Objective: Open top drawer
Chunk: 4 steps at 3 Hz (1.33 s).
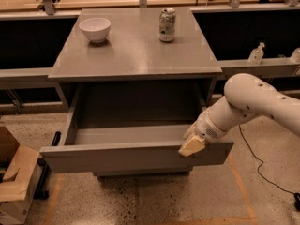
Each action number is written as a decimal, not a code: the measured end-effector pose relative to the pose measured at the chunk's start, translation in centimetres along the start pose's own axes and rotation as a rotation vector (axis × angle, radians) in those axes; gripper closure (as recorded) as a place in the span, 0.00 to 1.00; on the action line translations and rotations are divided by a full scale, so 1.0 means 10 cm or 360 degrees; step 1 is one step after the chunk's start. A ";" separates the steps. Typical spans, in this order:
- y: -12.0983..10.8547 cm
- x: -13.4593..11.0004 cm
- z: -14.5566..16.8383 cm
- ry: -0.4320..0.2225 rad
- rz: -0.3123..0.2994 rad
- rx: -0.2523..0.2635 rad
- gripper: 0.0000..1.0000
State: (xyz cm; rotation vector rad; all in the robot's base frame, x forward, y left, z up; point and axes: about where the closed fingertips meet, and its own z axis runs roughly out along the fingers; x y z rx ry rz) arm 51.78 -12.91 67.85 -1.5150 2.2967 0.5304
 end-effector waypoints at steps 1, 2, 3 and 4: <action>0.12 0.09 0.10 0.0106 0.0050 -0.0096 0.03; 0.42 0.28 0.12 0.0204 0.0190 -0.0207 0.00; 0.43 0.27 0.11 0.0205 0.0190 -0.0204 0.00; 0.64 0.21 -0.13 0.0251 0.0189 -0.0113 0.00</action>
Offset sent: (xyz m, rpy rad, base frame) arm -0.1054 -0.0092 -0.0265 -0.0912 0.3920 -0.1013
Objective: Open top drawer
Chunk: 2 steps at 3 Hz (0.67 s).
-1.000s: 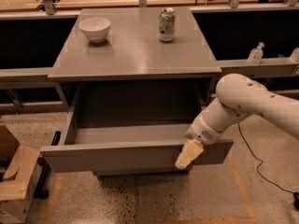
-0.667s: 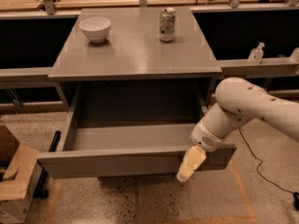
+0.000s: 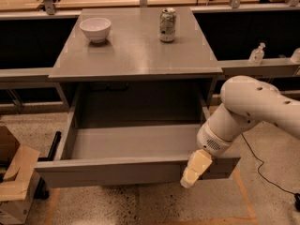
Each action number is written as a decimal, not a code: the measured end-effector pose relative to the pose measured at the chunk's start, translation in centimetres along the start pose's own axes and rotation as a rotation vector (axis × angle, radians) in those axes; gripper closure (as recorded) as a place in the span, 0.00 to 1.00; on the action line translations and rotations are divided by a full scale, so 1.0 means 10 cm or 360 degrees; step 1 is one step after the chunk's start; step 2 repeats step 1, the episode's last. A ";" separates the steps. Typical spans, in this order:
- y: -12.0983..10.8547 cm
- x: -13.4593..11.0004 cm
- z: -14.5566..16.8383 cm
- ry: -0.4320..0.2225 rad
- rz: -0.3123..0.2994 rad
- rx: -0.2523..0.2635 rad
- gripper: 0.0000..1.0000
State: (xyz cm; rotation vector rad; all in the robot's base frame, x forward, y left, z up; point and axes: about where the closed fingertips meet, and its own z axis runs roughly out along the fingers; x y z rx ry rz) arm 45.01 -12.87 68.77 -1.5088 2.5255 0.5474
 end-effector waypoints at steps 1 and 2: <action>0.16 -0.21 -0.38 -0.0082 -0.0081 0.0187 0.00; 0.16 -0.21 -0.38 -0.0082 -0.0081 0.0187 0.00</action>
Offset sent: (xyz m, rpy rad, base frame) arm 0.0000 0.0000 0.0000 0.0000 0.0000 0.0000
